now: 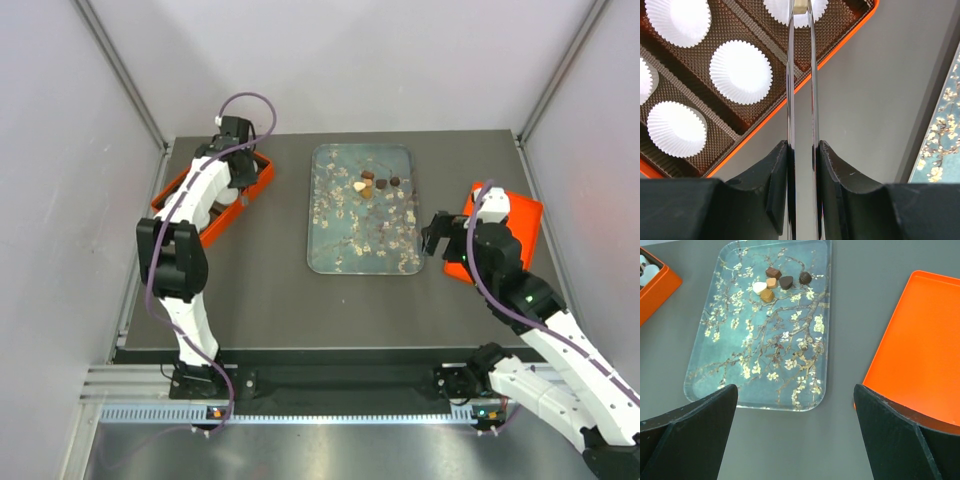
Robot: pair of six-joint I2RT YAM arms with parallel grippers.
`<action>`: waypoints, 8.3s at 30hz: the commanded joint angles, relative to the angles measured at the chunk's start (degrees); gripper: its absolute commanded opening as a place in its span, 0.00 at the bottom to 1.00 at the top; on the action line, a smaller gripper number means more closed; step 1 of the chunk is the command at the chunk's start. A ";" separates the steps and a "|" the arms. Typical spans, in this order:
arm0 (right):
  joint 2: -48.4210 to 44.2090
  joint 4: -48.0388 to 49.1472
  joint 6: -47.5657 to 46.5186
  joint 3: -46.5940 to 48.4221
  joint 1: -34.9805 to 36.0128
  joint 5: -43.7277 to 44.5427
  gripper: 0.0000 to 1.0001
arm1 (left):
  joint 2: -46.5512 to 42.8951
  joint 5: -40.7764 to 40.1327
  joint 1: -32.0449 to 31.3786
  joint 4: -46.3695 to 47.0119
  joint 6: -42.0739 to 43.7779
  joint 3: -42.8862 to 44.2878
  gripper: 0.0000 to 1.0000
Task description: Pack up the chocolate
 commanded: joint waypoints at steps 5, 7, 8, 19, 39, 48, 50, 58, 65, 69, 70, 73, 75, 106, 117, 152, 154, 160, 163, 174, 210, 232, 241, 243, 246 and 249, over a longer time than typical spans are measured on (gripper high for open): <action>-0.02 3.76 -0.61 1.16 0.73 0.42 1.00 | 1.49 -1.35 0.42 3.31 2.20 3.13 0.29; -0.02 3.76 -0.70 1.07 0.73 0.33 1.00 | 2.28 -2.14 0.42 3.31 2.38 3.83 0.29; 0.07 3.76 -0.70 0.90 0.73 0.42 1.00 | 2.55 -2.31 0.42 3.31 2.55 4.09 0.29; 0.16 3.85 -0.87 1.24 0.73 0.59 1.00 | 5.10 -3.90 0.42 3.58 2.73 5.68 0.32; 0.16 4.11 -0.87 0.72 0.73 1.21 1.00 | 7.03 -3.90 0.42 4.63 3.43 6.12 0.39; -0.55 3.94 -0.70 0.72 0.73 1.38 1.00 | 5.55 -2.93 0.33 3.67 3.17 7.08 0.45; -0.64 3.76 -0.70 0.89 0.64 1.21 1.00 | 4.75 -1.97 0.33 3.31 2.91 7.35 0.46; -1.43 2.53 1.06 1.68 0.73 -0.46 1.00 | -2.01 5.41 0.25 2.35 1.15 7.44 0.47; -2.04 0.42 2.20 2.30 0.73 -1.17 1.00 | -10.01 9.99 -5.00 4.02 -0.35 2.52 0.46; -3.01 -0.72 2.47 2.56 0.73 -0.46 1.00 | -13.70 9.03 -12.74 5.86 0.88 -1.08 0.46; -3.27 -0.98 2.56 2.56 0.64 -0.38 1.00 | -14.23 8.76 -14.41 7.17 0.97 -2.65 0.46; -4.24 -1.69 2.64 2.56 0.73 0.24 1.00 | -15.03 8.32 -20.04 9.20 -0.52 -4.69 0.46; -4.76 -2.13 2.64 2.48 0.73 0.68 1.00 | -14.42 8.23 -23.56 10.16 -1.13 -5.74 0.46; -5.12 -1.69 0.88 2.12 0.73 2.70 1.00 | 4.74 7.35 -30.60 14.65 0.01 -3.90 0.45; -5.29 -1.43 0.80 1.95 0.73 2.79 1.00 | 8.52 6.65 -30.51 15.18 0.10 -1.35 0.45; -7.49 -2.39 3.08 1.60 0.64 0.24 1.00 | -10.02 1.03 -29.29 -2.04 -4.21 -4.88 0.33; -7.67 -2.48 3.08 1.60 0.73 -0.11 1.00 | -10.10 0.59 -27.80 -3.80 -3.78 -2.94 0.33; -8.63 -2.48 4.14 0.72 0.73 -1.08 1.00 | -10.63 1.99 -16.47 -7.50 -3.25 2.25 0.33; -8.46 -1.96 4.49 0.10 0.73 -1.69 1.00 | -11.16 1.38 -9.70 -7.15 -2.89 2.17 0.33; -7.49 -0.90 3.00 -0.25 0.73 -1.34 1.00 | -6.94 2.17 8.77 -3.55 -3.86 1.90 0.33; -7.58 -0.72 0.89 0.19 0.73 1.47 1.00 | 3.78 -0.38 13.25 -1.43 -2.81 2.34 0.35; -8.28 -0.90 1.41 0.01 0.73 1.38 1.00 | 2.55 -0.29 13.17 -0.29 -2.72 -1.18 0.41; -8.11 -1.16 1.33 -0.07 0.73 1.73 1.00 | 2.20 0.06 13.25 -0.82 -2.02 0.93 0.46; -7.84 -1.16 1.41 -0.07 0.73 1.65 1.00 | 1.59 0.32 13.25 -0.91 -1.93 1.72 0.46; -7.75 -1.07 1.41 0.01 0.64 1.65 1.00 | 1.06 0.58 13.17 -0.91 -1.58 2.78 0.48; -7.84 -0.99 1.50 0.01 0.73 1.56 1.00 | 1.41 0.76 13.25 -1.43 -1.14 3.92 0.49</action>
